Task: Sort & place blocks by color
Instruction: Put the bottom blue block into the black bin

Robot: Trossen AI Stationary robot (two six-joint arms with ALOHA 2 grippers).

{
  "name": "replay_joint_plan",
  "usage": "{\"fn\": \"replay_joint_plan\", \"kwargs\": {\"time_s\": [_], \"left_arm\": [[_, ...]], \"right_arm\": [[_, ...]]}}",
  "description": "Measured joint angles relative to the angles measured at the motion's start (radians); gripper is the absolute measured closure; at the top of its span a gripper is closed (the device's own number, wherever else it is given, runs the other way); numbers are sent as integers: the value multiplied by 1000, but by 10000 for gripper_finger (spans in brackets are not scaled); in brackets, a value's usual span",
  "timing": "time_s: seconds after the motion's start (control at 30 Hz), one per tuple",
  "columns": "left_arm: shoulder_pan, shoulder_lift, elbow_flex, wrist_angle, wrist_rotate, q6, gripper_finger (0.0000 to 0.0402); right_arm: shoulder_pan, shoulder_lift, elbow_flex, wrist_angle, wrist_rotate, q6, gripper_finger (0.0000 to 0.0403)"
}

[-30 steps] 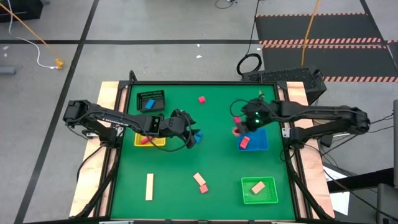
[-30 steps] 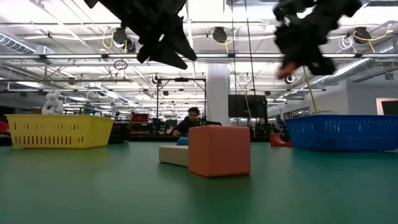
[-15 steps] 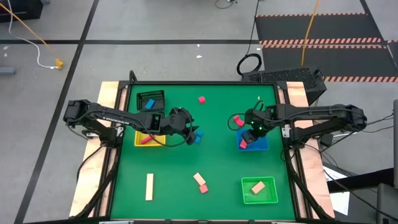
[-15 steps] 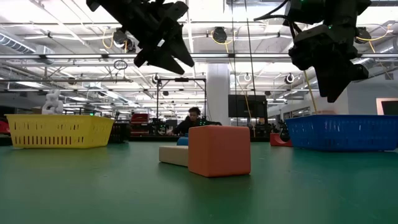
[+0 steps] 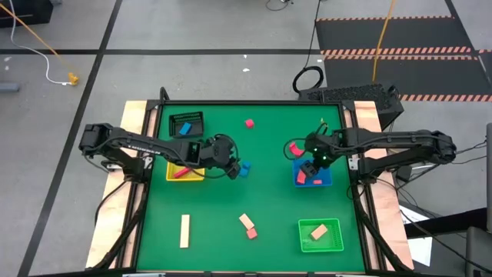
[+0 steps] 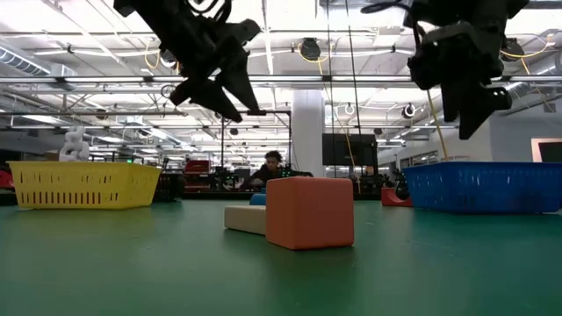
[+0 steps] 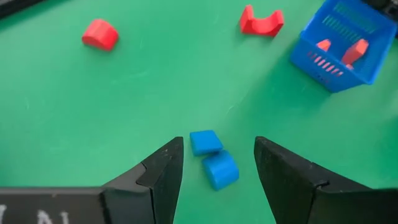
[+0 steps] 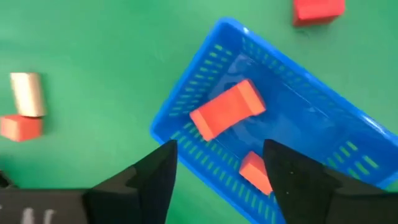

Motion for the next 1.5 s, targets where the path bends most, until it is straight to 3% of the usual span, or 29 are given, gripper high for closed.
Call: {"fn": "replay_joint_plan", "kwargs": {"time_s": [0.37,0.57,0.9,1.5], "left_arm": [[-47,196,0,84,1,-21,204],[-50,270,-2,74,3,-257,204],[-63,288,-1,130,16,-324,204],[-67,287,-1,157,-20,-365,204]], "right_arm": [[0,-61,0,303,-18,29,161],[-1,-60,0,344,-14,27,161],[7,-60,0,387,67,-4,161],[8,-60,0,443,63,27,161]]}}
